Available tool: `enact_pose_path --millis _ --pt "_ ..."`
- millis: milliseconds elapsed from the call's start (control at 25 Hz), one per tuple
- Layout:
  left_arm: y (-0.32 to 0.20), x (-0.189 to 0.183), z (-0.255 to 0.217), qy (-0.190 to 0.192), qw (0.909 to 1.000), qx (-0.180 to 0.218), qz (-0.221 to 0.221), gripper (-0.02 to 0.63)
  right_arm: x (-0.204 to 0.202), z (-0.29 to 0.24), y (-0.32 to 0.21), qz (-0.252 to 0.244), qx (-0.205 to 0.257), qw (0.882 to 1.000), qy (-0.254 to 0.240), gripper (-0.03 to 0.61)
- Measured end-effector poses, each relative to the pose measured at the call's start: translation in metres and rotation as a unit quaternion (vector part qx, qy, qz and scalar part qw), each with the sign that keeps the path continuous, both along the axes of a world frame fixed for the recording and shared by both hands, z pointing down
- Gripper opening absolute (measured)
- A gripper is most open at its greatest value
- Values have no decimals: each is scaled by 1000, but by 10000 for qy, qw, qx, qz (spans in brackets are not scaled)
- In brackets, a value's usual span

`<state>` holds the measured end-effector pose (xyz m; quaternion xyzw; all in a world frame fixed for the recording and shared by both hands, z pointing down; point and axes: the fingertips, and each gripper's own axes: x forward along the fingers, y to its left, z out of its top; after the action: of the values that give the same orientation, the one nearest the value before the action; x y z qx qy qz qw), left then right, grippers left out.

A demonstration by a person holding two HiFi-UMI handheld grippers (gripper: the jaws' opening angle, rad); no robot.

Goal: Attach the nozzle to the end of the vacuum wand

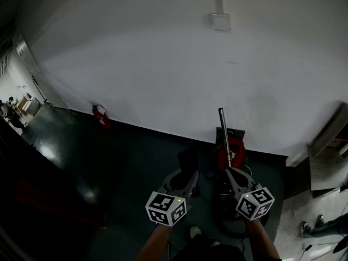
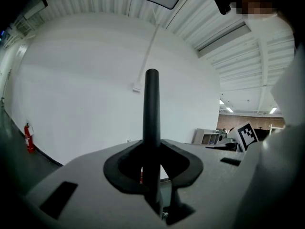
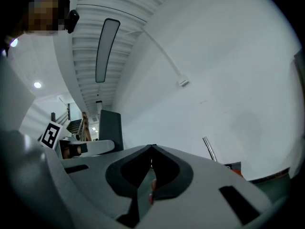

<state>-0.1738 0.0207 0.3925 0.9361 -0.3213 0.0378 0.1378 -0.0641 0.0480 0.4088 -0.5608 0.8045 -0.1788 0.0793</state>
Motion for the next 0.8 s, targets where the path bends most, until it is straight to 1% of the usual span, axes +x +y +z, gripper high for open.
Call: enact_pose_path --millis 280,560,800 --pt "-20 -3 7 1 9998 -74 207 86 -1 4 -16 230 -62 9997 52 18" --pt "-40 -1 16 -13 9995 -152 282 86 4 11 -34 338 -117 9993 56 17" --pt "-67 11 23 -24 9994 -181 285 86 16 22 -60 351 -184 9992 34 17"
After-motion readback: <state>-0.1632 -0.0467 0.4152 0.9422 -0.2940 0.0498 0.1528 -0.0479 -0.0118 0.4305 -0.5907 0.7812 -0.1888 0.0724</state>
